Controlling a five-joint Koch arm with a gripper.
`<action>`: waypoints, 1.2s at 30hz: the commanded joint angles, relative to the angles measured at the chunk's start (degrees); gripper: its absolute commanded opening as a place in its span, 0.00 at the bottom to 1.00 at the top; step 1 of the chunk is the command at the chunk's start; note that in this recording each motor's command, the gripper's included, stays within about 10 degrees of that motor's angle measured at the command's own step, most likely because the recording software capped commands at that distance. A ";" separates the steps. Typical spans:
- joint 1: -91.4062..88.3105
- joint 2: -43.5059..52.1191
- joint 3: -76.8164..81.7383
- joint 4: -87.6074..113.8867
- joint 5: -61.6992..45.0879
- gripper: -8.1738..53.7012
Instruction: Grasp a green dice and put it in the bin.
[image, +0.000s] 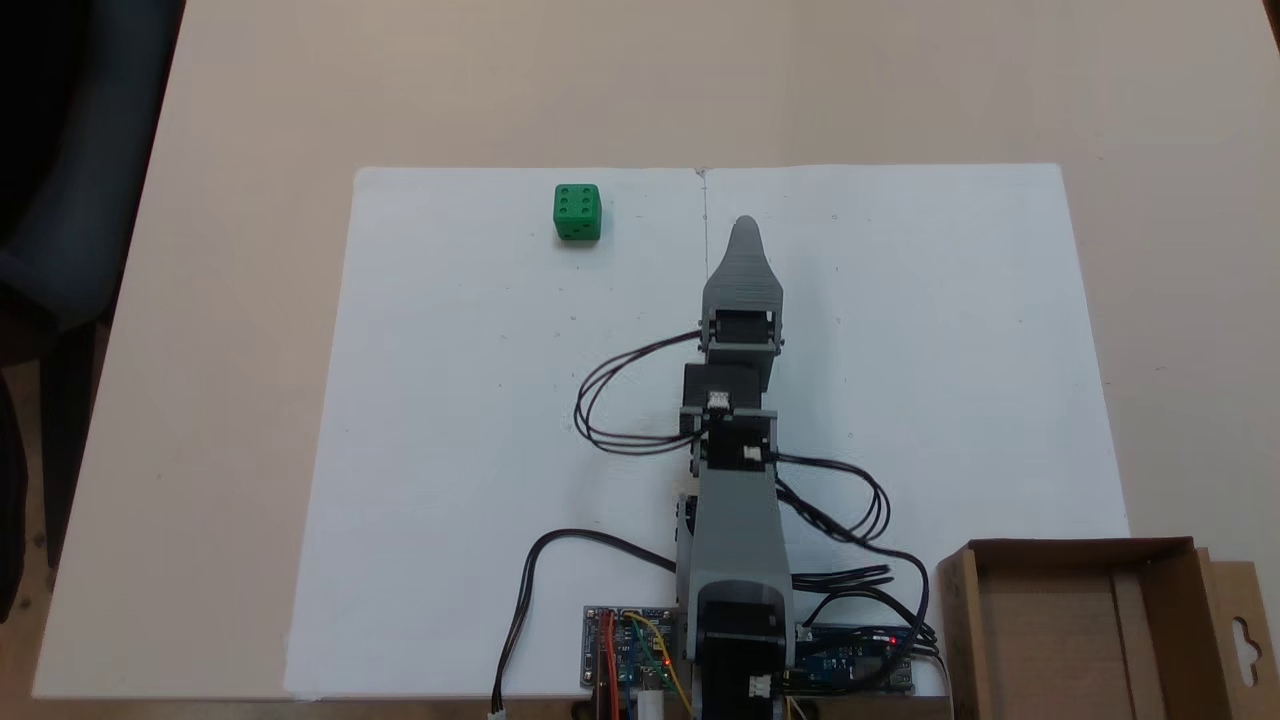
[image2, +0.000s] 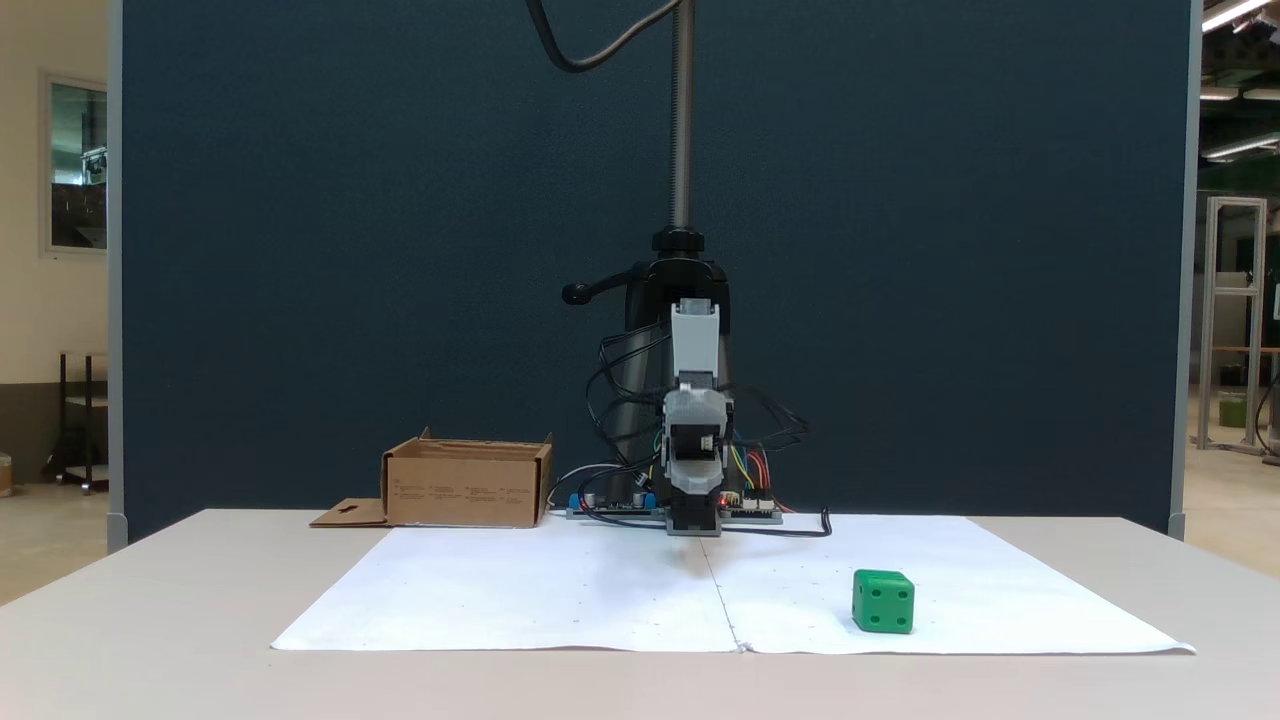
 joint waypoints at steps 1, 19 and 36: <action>-0.88 6.42 -9.03 9.03 -3.96 0.84; -17.75 -18.63 -55.11 73.54 11.87 0.83; -22.76 -47.20 -91.41 114.87 25.84 0.81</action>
